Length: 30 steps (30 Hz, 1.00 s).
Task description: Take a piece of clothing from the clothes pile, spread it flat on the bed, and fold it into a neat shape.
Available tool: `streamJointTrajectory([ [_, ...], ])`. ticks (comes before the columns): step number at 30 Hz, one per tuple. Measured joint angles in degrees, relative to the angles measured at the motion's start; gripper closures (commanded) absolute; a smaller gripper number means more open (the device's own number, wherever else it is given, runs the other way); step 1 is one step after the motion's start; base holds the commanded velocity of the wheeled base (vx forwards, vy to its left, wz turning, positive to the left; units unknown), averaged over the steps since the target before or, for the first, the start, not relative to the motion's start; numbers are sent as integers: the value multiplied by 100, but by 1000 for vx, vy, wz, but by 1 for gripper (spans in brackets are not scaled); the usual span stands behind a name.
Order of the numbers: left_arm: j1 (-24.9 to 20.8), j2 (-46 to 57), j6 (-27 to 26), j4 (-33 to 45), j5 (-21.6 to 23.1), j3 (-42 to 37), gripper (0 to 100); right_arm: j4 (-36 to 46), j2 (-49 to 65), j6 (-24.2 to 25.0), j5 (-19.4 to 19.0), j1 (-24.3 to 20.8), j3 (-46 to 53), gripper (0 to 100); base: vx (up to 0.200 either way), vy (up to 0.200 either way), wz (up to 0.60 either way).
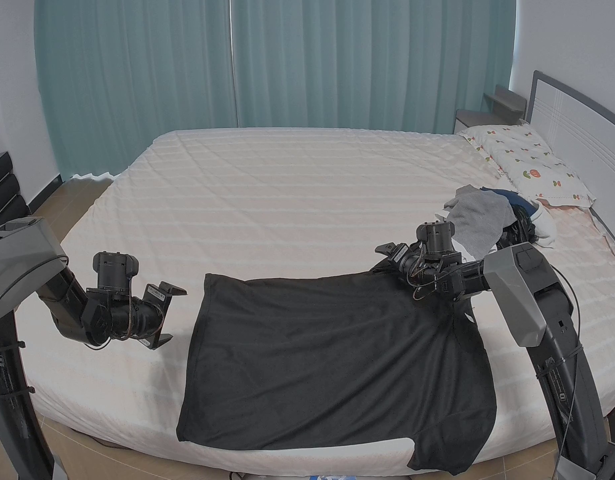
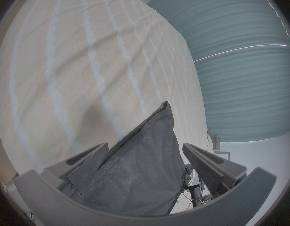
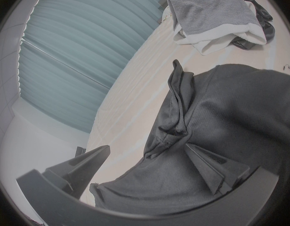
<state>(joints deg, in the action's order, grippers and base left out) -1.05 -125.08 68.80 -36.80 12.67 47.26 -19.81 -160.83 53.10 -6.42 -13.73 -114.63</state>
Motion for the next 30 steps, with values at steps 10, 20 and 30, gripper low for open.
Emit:
streamJointTrajectory([
  [10, 0, 0, 0, 0, -11, 2, 0, -986, -273, -80, -44, -44, 2, 0, 0, 0, 0],
  [20, 0, 0, 0, 0, -11, 2, 0, -1933, 134, -408, -72, -107, -4, 0, 0, 0, 0],
  [30, 0, 0, -2, 0, -11, 2, 0, -2185, 57, -914, 40, 135, 7, 0, 0, 0, 0],
])
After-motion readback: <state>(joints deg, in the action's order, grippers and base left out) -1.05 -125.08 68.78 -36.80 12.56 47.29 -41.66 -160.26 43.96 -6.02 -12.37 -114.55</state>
